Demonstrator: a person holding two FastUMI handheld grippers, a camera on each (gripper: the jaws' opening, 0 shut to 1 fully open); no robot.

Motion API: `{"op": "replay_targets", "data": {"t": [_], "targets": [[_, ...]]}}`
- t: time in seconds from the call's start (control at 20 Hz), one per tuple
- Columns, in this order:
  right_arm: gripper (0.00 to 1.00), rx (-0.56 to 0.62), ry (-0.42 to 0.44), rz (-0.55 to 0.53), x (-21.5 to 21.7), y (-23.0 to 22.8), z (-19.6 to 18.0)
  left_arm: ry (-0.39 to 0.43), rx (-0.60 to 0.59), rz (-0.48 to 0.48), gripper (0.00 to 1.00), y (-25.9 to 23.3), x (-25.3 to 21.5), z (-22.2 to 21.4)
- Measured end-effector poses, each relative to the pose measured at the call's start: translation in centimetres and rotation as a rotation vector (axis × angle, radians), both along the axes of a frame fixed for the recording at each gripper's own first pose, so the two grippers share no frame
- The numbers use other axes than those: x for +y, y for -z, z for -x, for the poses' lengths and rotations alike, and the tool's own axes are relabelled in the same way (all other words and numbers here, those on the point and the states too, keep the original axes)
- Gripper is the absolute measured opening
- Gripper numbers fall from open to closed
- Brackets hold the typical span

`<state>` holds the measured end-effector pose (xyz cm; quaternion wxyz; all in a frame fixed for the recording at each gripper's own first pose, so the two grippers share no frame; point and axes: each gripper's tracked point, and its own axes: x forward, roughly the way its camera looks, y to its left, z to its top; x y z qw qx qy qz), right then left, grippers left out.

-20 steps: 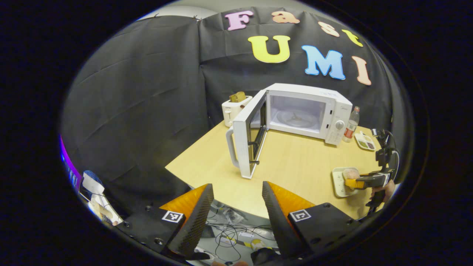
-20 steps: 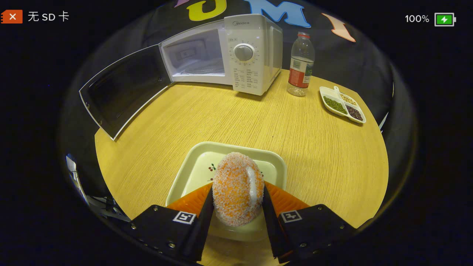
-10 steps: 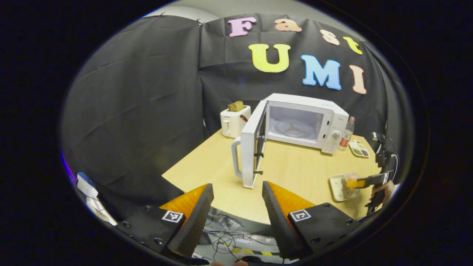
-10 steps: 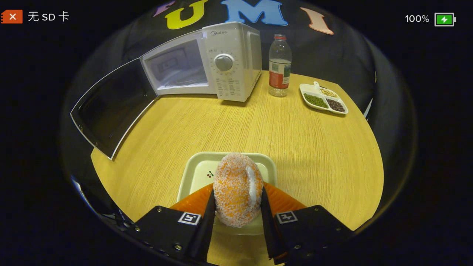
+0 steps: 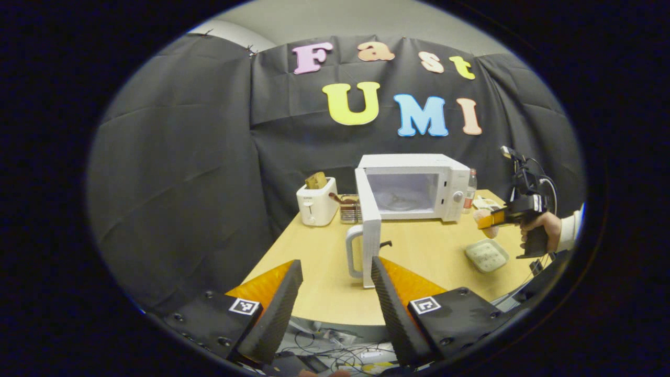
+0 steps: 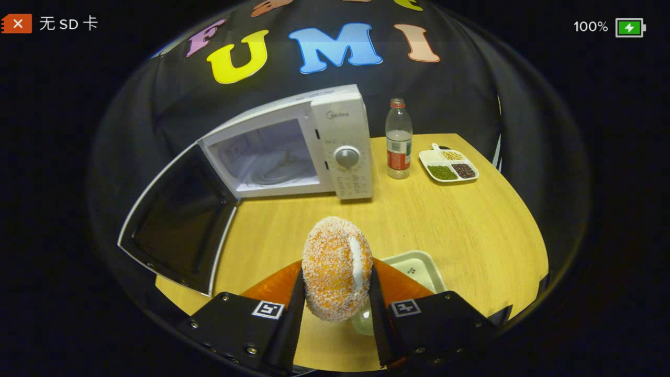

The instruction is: Open the microwave oven with the left hand, put the food in, and close the microwave oven.

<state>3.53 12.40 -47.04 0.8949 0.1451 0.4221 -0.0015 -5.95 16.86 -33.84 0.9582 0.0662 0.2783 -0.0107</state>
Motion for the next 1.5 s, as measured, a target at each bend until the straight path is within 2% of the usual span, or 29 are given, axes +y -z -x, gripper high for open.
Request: {"op": "replay_targets", "data": {"t": [0.1, 0.2, 0.3, 0.55, 0.8, 1.0, 1.2, 1.35, 1.5], "targets": [[0.59, -0.018, 0.014, -0.060, 2.7, -0.9, -2.0, 0.009, -0.038, 0.015, 0.89, -1.6, 0.3, -1.4], [0.57, -0.041, 0.049, -0.127, 5.0, -1.5, -4.5, -0.008, -0.031, 0.045, 0.89, -1.4, 0.6, -1.8], [0.59, -0.048, 0.072, -0.160, 6.6, -0.9, -6.6, -0.014, -0.017, 0.069, 0.89, -1.0, 0.6, -2.2], [0.59, -0.057, 0.094, -0.217, 9.2, 1.8, -11.1, -0.062, 0.035, 0.001, 0.89, -0.7, 2.0, -3.5], [0.59, -0.067, 0.122, -0.284, 11.0, 4.4, -15.4, -0.139, 0.108, -0.007, 0.89, 0.7, 1.9, -3.9], [0.59, -0.054, 0.169, -0.327, 12.9, 7.3, -17.9, -0.166, 0.155, -0.049, 0.89, 0.9, 1.7, -3.9], [0.59, -0.133, 0.197, -0.289, 14.1, 8.2, -21.4, -0.193, 0.189, -0.078, 0.89, 0.9, 1.8, -3.3], [0.62, -0.124, 0.201, -0.301, 15.7, 9.7, -23.6, -0.205, 0.221, -0.091, 0.89, 1.2, 1.4, -2.7], [0.62, -0.148, 0.261, -0.289, 15.3, 10.4, -26.1, -0.213, 0.244, -0.103, 0.89, 1.3, 1.3, -2.2]]}}
